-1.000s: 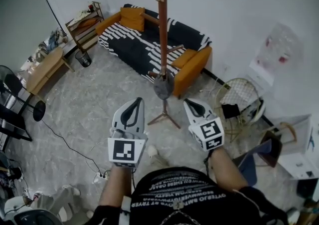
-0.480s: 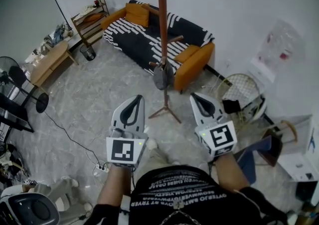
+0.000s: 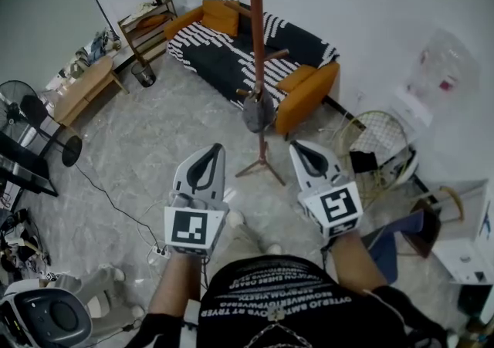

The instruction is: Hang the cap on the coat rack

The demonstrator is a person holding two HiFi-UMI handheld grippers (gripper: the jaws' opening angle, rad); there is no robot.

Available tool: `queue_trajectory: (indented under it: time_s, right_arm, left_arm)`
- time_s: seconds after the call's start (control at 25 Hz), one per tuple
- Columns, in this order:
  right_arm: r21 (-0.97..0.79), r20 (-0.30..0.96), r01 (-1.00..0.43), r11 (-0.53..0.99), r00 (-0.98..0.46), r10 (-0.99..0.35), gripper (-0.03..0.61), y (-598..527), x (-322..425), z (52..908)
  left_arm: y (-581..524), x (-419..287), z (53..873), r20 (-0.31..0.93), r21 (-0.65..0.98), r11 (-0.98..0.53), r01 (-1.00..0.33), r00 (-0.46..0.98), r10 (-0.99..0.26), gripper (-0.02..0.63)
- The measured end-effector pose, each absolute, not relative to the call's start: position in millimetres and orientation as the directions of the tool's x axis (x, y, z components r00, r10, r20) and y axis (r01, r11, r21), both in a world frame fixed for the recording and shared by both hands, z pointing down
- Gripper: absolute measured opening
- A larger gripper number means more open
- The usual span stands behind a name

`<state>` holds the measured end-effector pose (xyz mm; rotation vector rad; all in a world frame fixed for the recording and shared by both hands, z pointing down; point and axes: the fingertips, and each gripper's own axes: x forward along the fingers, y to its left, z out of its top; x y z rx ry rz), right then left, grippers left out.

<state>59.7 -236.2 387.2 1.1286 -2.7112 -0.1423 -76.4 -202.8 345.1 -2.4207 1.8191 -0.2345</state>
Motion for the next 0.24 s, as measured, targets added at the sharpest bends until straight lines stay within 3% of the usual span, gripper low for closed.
queue_trajectory:
  time_s: [0.24]
  right_arm:
    - [0.130,0.187,-0.699,0.703,-0.679,-0.710,0.003,-254.7,57.3,407.0]
  left_arm:
    - [-221.2,-76.6,356.2,0.096,-0.183,-0.295,-0.938,0.282,-0.955,0.003]
